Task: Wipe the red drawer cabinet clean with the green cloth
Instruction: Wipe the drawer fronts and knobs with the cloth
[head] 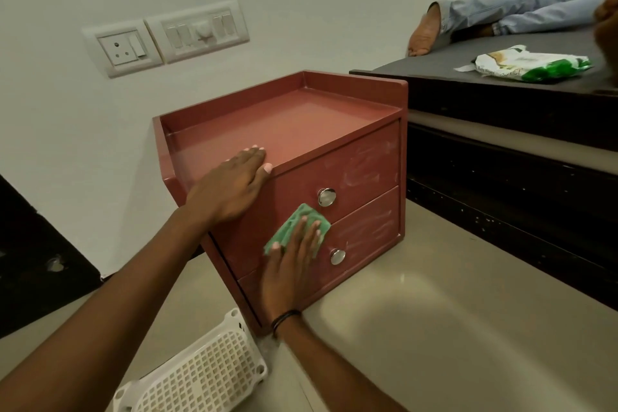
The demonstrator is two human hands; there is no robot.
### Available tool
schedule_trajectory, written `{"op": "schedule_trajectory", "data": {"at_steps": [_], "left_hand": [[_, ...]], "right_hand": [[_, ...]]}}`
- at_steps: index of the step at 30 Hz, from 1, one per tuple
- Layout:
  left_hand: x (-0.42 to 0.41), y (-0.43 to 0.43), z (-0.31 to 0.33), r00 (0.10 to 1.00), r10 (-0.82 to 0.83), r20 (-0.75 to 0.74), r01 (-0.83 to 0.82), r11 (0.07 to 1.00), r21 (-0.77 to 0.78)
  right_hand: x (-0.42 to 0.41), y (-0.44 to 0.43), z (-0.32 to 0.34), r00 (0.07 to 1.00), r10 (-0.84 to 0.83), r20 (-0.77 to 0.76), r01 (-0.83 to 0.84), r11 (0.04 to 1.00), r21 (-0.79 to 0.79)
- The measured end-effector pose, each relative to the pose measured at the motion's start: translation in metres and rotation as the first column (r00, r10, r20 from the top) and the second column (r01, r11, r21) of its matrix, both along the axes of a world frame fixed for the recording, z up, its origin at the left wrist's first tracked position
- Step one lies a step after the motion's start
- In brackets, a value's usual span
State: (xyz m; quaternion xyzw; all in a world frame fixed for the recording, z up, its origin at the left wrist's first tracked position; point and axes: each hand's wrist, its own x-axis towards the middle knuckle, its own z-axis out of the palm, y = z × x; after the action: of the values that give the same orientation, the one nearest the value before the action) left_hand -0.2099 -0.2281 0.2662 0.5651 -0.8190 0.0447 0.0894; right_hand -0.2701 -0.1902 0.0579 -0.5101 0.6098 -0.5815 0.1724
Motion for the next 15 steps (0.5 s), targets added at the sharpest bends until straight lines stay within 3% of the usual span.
{"op": "schedule_trajectory", "data": {"at_steps": [3, 5, 15], "left_hand": [[0.001, 0.001, 0.000, 1.000, 0.005, 0.006, -0.005, 1.000, -0.001], [0.001, 0.002, 0.000, 1.000, 0.005, 0.005, -0.005, 1.000, -0.004], [0.004, 0.006, 0.004, 1.000, -0.019, 0.016, 0.018, 0.999, 0.037]], "right_hand": [[0.039, 0.030, -0.005, 0.981, 0.097, -0.171, -0.112, 0.990, -0.081], [0.045, 0.033, -0.002, 0.975, 0.092, -0.201, -0.109, 0.992, -0.071], [-0.012, 0.002, 0.054, 0.898, 0.089, -0.432, -0.195, 0.958, -0.209]]}}
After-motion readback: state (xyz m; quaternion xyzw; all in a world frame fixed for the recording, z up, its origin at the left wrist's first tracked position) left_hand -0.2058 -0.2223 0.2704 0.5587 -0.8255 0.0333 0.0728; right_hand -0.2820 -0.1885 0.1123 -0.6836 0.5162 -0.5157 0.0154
